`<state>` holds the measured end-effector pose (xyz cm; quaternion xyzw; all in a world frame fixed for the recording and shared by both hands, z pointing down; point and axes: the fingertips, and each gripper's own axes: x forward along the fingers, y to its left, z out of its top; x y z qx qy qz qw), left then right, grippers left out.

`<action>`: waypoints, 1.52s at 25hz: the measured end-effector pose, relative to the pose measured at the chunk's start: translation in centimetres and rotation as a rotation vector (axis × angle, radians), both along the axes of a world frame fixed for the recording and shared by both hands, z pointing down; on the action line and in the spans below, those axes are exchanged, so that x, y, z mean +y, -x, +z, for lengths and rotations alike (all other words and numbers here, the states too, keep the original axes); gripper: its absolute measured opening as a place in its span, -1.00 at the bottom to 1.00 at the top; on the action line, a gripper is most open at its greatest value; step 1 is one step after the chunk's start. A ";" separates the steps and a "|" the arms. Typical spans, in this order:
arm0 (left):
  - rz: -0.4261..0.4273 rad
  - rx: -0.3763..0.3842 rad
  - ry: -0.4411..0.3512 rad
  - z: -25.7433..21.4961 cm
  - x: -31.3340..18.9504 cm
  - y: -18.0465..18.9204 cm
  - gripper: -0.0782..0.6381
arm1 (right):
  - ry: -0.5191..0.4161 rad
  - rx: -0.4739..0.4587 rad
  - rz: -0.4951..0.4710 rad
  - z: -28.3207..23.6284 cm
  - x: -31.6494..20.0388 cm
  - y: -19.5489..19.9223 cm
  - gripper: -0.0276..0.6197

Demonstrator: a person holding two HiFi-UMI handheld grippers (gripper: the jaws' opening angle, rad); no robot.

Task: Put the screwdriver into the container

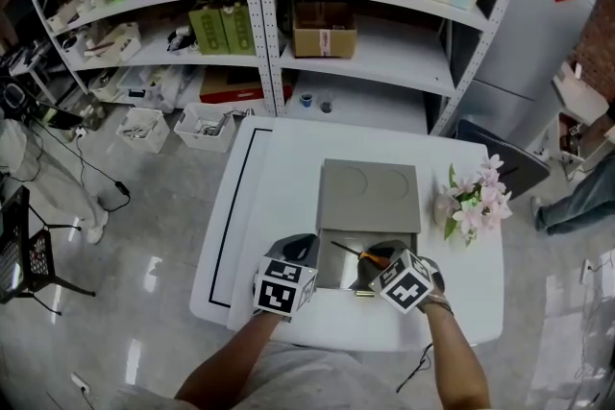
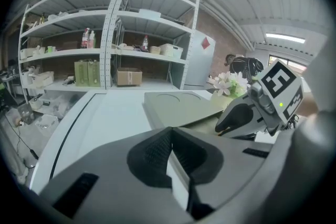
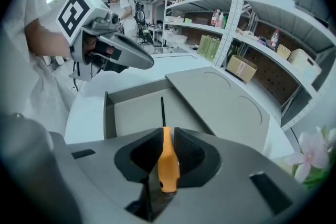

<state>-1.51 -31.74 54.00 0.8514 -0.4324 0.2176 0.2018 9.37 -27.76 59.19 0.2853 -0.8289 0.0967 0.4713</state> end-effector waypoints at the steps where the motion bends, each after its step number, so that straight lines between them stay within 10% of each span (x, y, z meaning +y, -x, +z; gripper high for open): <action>1: -0.005 0.002 -0.005 -0.2 0.1 0.1 -0.77 | -0.009 -0.021 0.016 -0.4 -0.1 0.0 -0.71; 38: -0.048 0.007 -0.212 -8.9 8.7 -0.5 -0.77 | -0.440 -0.579 0.557 -17.0 8.2 -6.0 -0.90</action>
